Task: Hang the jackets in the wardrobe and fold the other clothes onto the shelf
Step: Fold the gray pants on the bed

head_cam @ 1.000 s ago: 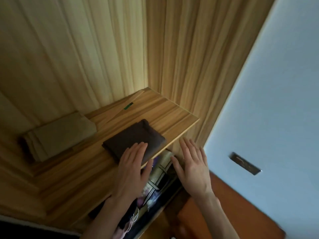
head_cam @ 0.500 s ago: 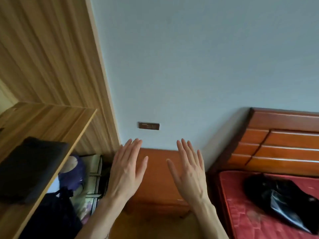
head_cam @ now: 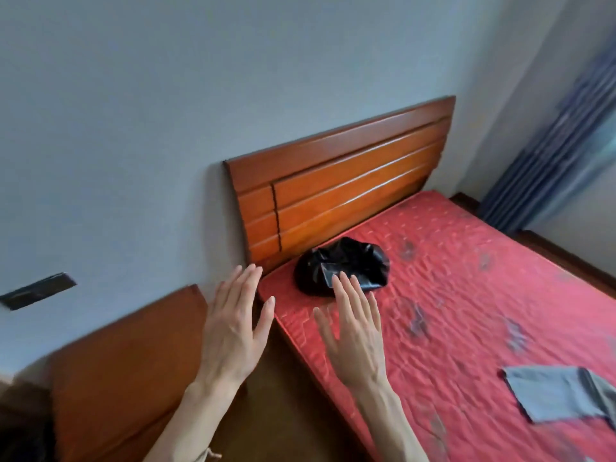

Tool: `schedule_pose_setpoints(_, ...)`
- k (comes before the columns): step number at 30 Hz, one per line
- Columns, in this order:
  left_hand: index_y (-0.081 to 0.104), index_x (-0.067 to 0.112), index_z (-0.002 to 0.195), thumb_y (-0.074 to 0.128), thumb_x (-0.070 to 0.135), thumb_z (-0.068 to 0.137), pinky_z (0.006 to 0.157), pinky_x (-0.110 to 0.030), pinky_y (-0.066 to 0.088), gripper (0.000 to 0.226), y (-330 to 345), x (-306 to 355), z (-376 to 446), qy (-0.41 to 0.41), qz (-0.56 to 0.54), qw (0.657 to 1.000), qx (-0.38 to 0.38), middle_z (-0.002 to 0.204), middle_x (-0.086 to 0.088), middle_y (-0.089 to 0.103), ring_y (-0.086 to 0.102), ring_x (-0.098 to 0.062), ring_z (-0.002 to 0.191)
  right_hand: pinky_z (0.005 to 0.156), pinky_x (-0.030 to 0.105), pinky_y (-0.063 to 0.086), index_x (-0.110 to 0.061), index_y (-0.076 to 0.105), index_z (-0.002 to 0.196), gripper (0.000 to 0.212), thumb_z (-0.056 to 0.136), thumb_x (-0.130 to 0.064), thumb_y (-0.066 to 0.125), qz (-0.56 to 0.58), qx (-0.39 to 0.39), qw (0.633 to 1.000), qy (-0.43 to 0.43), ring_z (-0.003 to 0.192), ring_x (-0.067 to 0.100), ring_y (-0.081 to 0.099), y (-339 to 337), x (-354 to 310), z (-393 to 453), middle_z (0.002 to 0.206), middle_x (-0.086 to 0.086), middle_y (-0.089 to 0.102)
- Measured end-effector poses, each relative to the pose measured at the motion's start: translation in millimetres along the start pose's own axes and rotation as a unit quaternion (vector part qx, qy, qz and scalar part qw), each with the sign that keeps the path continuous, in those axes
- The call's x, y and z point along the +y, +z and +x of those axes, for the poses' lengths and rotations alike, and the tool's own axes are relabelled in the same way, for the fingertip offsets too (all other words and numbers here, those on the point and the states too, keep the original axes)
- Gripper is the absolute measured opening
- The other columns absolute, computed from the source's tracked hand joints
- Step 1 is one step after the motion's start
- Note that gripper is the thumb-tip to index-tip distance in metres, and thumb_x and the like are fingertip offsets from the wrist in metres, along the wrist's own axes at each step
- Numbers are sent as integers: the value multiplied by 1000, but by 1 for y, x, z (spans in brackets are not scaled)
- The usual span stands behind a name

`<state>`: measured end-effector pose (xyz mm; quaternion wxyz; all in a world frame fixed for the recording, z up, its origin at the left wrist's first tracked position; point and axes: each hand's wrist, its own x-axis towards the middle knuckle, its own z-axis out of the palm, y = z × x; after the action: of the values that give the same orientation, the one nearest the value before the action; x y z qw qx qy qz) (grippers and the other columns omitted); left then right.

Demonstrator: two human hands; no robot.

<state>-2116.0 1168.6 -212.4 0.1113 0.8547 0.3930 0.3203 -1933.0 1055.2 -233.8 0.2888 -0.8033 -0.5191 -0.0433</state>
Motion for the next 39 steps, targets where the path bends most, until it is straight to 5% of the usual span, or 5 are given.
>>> schedule_pose_setpoints(10, 48, 13, 153, 45, 45, 107, 124, -49, 31, 56, 150, 190, 14, 146, -77, 981, -106, 155, -4, 52, 37, -19, 152, 129, 46, 16, -25, 33, 162, 64, 108, -58, 34, -72, 69, 982, 162, 160, 10, 14, -111, 195, -68, 169, -5, 31)
schedule_pose_setpoints(20, 49, 16, 153, 42, 49, 108, 127, -46, 26, 57, 248, 324, 4, 288, -121, 927, -207, 157, -2, 50, 33, -17, 154, 130, 43, 13, -24, 35, 161, 61, 108, -56, 39, -139, 133, 933, 305, 159, 9, 14, -181, 303, -139, 168, -4, 33)
schedule_pose_setpoints(39, 53, 14, 150, 42, 47, 104, 125, -49, 29, 58, 444, 512, 17, 467, -226, 782, -346, 153, -4, 55, 41, -24, 150, 128, 37, 13, -23, 35, 161, 65, 105, -55, 42, -210, 219, 761, 573, 156, 11, 25, -233, 459, -224, 167, -5, 34)
